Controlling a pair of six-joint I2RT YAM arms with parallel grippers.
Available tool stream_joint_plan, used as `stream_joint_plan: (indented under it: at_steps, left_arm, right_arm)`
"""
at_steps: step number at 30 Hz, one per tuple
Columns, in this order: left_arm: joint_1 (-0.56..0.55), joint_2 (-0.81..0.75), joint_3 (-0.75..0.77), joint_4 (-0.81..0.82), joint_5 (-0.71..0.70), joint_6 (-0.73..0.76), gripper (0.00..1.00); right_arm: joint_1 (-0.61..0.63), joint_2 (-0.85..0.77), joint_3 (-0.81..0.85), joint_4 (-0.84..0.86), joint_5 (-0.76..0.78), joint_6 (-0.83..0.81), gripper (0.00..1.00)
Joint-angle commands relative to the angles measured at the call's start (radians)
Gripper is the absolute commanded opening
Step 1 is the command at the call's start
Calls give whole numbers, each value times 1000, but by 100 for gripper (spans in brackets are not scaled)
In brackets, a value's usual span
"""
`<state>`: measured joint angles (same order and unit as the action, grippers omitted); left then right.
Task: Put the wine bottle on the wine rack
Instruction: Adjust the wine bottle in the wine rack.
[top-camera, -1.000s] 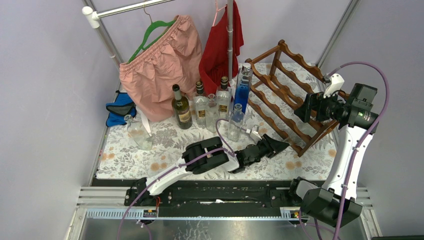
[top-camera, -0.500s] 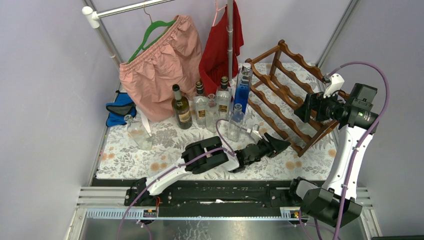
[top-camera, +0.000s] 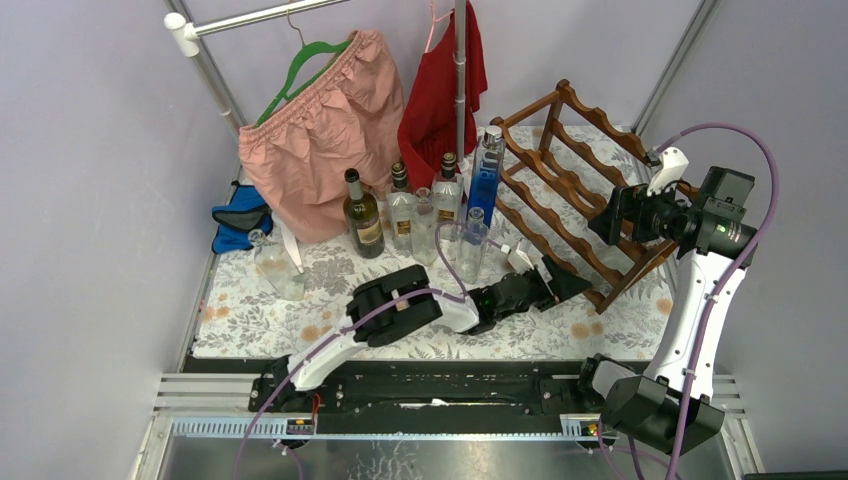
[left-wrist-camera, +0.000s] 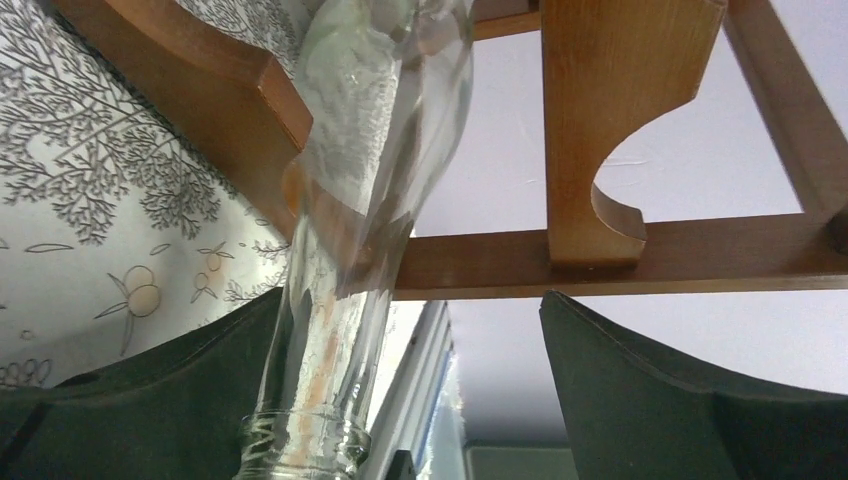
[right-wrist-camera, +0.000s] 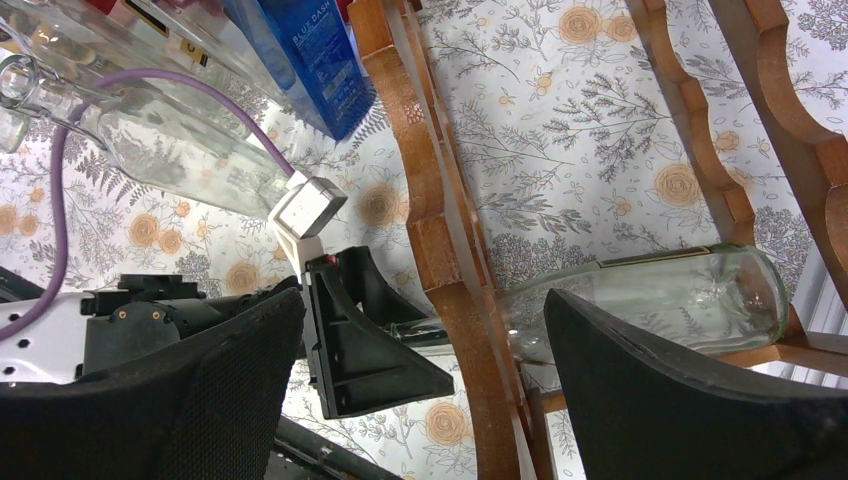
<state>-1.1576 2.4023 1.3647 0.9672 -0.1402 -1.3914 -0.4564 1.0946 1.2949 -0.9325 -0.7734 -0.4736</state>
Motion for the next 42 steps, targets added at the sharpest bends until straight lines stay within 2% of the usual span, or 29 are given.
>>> stream_joint_plan:
  at_steps: [1,15,24,33,42]
  left_arm:
    - [7,-89,25,-128,11,126,99]
    - [17,-172,154,-589,-42,500,99]
    - [18,-213,194,-752,-108,708,99]
    - [18,-278,194,-828,-47,967,99]
    - [15,-210,311,-947,73,986,97]
  right_arm:
    - [2,-25,15,21,-35,7,98]
    - [4,-32,9,25,-38,4,98]
    - [2,-39,1,26,-35,-2,98]
    - [2,-58,4,22,-29,-16,98]
    - [3,-61,26,11,-41,-21,98]
